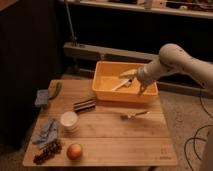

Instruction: Place fork in tray

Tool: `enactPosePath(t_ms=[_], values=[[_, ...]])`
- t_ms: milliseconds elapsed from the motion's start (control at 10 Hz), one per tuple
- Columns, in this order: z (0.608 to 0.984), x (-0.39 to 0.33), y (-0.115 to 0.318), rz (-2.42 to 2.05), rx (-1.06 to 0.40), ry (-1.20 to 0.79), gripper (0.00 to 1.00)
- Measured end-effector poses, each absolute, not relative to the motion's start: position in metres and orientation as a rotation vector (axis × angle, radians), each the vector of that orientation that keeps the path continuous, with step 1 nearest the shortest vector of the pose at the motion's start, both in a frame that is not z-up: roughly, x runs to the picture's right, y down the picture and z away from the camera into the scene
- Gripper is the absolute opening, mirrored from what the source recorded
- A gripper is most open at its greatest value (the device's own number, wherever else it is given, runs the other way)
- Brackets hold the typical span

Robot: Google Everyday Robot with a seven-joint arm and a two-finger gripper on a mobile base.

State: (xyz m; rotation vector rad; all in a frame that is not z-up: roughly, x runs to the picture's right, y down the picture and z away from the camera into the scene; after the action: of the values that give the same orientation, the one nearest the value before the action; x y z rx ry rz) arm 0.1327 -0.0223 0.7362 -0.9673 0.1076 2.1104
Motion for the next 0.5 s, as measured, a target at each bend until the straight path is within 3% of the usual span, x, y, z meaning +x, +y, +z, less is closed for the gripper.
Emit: enactPosePath(t_ms=[500], values=[[0.731, 0.141, -0.018, 1.770, -0.992, -0.015, 0.80]])
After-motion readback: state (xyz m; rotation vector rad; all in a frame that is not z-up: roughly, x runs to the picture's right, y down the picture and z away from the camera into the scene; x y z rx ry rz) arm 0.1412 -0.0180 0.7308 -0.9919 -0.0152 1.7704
